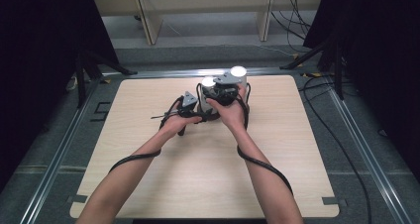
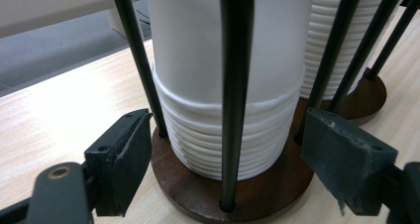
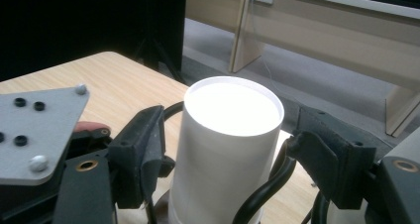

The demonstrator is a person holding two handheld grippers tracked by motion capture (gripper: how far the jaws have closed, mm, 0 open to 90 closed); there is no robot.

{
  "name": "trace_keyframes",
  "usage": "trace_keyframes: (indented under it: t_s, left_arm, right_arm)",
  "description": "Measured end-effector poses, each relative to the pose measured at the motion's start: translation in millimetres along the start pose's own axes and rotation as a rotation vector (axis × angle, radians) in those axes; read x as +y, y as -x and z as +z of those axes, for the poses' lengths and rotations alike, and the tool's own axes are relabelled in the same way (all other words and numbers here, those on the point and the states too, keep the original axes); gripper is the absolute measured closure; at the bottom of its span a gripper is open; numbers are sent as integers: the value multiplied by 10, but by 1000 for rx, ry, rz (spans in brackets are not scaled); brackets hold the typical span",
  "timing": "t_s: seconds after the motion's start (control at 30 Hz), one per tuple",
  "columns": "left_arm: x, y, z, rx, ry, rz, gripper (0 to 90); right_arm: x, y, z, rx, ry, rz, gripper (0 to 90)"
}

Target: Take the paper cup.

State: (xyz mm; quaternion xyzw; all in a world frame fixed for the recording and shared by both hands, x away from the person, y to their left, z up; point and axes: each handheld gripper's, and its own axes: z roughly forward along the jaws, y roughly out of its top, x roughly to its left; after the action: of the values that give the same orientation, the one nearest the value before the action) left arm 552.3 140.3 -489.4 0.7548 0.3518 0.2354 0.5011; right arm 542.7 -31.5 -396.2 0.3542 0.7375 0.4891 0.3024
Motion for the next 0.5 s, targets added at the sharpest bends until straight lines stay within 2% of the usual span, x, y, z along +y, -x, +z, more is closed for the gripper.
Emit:
trace_keyframes:
  t_s: [0.17,0.33,0.5]
  left_arm:
    - [11,14,20,-3,-6,13,211]
    - [39,43,44,-3,3,23,222]
    - [59,42,48,0,9,19,232]
  right_arm:
    - [-9,12,58,0,11,14,293]
    - [22,13,87,2,-1,24,295]
    - [31,-26,130,-14,-1,8,293]
